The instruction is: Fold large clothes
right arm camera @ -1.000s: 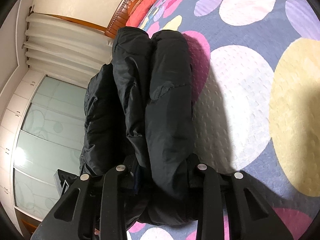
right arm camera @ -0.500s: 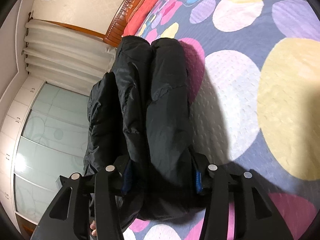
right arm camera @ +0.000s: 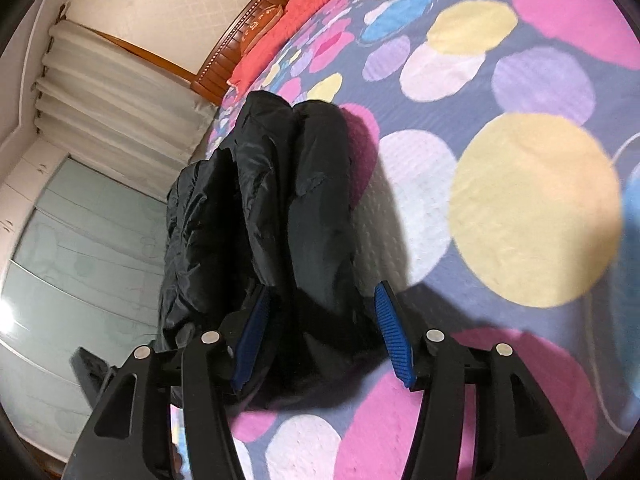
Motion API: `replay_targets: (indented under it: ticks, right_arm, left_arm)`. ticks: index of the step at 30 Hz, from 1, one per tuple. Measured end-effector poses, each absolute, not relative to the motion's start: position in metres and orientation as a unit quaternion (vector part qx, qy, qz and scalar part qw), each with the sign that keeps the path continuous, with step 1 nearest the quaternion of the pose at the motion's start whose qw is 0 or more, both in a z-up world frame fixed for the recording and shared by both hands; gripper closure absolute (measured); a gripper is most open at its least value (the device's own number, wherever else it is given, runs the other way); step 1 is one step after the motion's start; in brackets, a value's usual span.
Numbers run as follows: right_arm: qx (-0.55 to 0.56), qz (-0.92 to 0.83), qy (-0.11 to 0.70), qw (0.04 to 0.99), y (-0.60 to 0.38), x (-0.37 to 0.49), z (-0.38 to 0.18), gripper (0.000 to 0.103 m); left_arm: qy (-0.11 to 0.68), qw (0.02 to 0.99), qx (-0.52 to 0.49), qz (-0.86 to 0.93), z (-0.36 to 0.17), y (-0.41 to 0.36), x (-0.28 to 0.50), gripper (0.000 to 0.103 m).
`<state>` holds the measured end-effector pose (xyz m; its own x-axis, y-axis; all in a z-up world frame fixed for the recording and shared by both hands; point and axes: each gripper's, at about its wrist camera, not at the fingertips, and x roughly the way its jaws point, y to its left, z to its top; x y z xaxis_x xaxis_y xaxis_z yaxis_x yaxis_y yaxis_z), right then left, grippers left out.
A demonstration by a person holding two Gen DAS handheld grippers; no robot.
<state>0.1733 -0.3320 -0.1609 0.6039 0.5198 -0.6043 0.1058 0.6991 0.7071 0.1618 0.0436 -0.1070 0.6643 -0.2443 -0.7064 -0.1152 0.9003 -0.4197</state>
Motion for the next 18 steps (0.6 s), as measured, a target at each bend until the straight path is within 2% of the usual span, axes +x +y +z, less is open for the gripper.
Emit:
replay_targets:
  ticks: [11,12,14,18]
  right_arm:
    - [0.238,0.048,0.422,0.873,-0.312,0.140,-0.129,0.048]
    - [0.229,0.046,0.421,0.877,-0.310,0.137,-0.127,0.046]
    - [0.203,0.038,0.415,0.886,-0.299,0.131,-0.121,0.036]
    - [0.158,0.032,0.404,0.900,-0.281,0.120,-0.108,0.034]
  left_arm:
    - [0.387,0.910,-0.144,0.015,-0.087,0.029,0.120,0.012]
    - [0.383,0.913,-0.136,0.019,-0.084,0.026,0.116,0.012]
    - [0.375,0.919,-0.119,0.030,-0.079,0.022,0.108,0.011]
    - [0.355,0.928,-0.099,0.052,-0.068,0.016,0.095,0.007]
